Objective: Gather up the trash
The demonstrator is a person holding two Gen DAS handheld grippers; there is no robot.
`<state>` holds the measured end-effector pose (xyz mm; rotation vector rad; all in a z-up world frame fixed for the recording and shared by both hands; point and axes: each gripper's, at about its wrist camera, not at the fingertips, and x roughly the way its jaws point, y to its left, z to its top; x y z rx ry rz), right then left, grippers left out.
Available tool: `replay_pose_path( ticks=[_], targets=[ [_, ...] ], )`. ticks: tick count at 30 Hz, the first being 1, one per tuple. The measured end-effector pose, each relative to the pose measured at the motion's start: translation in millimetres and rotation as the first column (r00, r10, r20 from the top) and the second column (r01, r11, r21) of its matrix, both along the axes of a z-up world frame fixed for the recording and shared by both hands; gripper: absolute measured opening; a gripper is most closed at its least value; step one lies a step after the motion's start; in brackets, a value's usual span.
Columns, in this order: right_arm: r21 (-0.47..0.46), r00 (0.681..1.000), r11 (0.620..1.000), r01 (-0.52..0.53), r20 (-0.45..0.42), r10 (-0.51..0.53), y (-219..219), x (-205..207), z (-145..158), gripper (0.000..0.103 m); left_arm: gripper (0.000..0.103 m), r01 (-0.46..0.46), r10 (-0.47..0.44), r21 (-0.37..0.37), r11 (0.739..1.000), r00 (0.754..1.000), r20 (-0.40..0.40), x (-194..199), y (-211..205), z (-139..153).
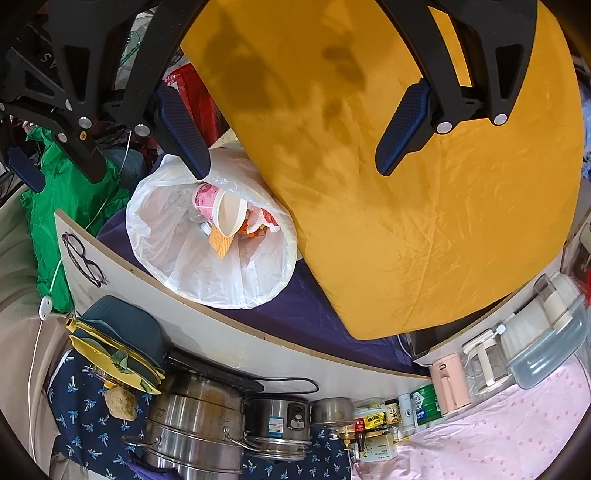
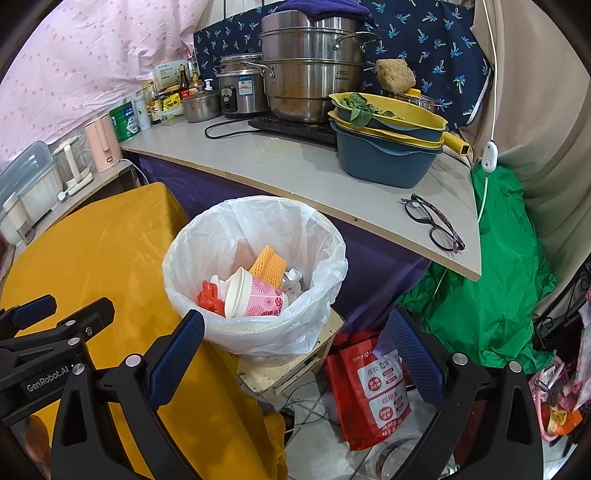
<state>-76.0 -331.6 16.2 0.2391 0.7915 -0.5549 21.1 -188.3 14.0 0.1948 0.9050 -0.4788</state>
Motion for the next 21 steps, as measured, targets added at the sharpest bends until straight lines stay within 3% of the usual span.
replay_pose_path(
  ticks=[21],
  targets=[
    [-0.004,1.000,1.000,0.006,0.002,-0.006,0.9,-10.5,-0.6,0.096,0.087,0.009,-0.009,0.017,1.000,1.000,0.012,-7.0,-0.2,0.0]
  ],
)
